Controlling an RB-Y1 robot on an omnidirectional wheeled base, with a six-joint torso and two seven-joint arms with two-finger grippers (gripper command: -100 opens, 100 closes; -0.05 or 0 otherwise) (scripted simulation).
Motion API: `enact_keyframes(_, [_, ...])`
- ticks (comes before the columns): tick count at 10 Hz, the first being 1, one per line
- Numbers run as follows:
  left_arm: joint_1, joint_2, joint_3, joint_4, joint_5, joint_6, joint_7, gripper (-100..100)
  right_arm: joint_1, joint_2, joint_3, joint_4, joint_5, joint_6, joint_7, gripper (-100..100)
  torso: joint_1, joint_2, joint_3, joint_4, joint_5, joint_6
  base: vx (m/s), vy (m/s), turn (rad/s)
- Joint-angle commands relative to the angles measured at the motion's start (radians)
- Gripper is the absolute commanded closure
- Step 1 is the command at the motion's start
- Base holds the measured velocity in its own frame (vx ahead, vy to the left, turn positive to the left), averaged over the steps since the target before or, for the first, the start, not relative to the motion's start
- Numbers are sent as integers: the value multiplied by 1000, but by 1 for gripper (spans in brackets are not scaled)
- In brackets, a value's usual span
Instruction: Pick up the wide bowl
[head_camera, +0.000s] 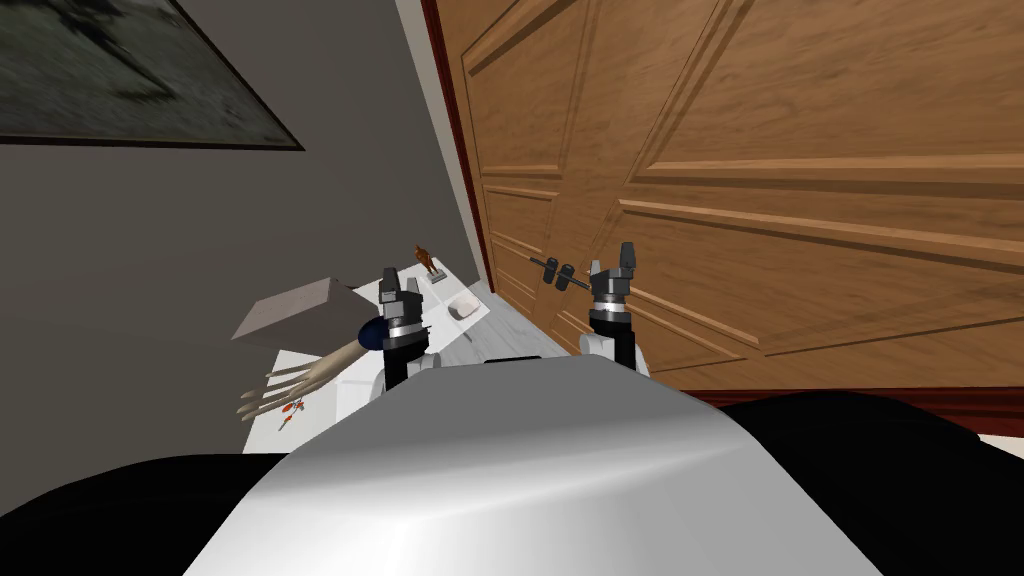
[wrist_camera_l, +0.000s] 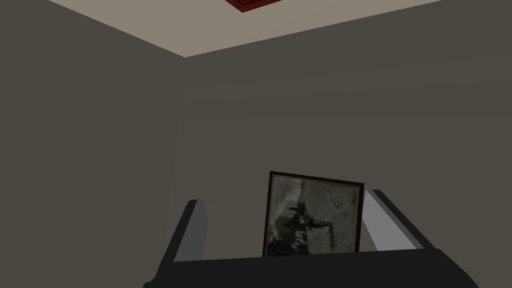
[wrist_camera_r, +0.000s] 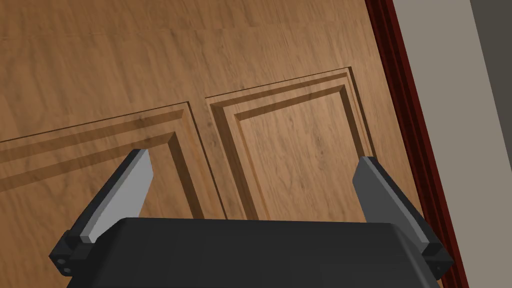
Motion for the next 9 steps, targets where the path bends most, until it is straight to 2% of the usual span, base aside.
enact_keyframes(1, [-2,37,1,11,2,8,3,-100,0,0,0,0,0,0,0,0,0,0,0,0,0,0,-4,-7,-7])
enact_keyframes(5, [-11,132,9,71,13,58,21,-100,0,0,0,0,0,0,0,0,-2,1,1,0,0,0,-18,-28,-15])
enact_keyframes(9, [-26,184,19,169,31,141,51,-100,0,0,0,0,0,0,0,0,-3,3,2,1,-1,0,-41,-48,-32])
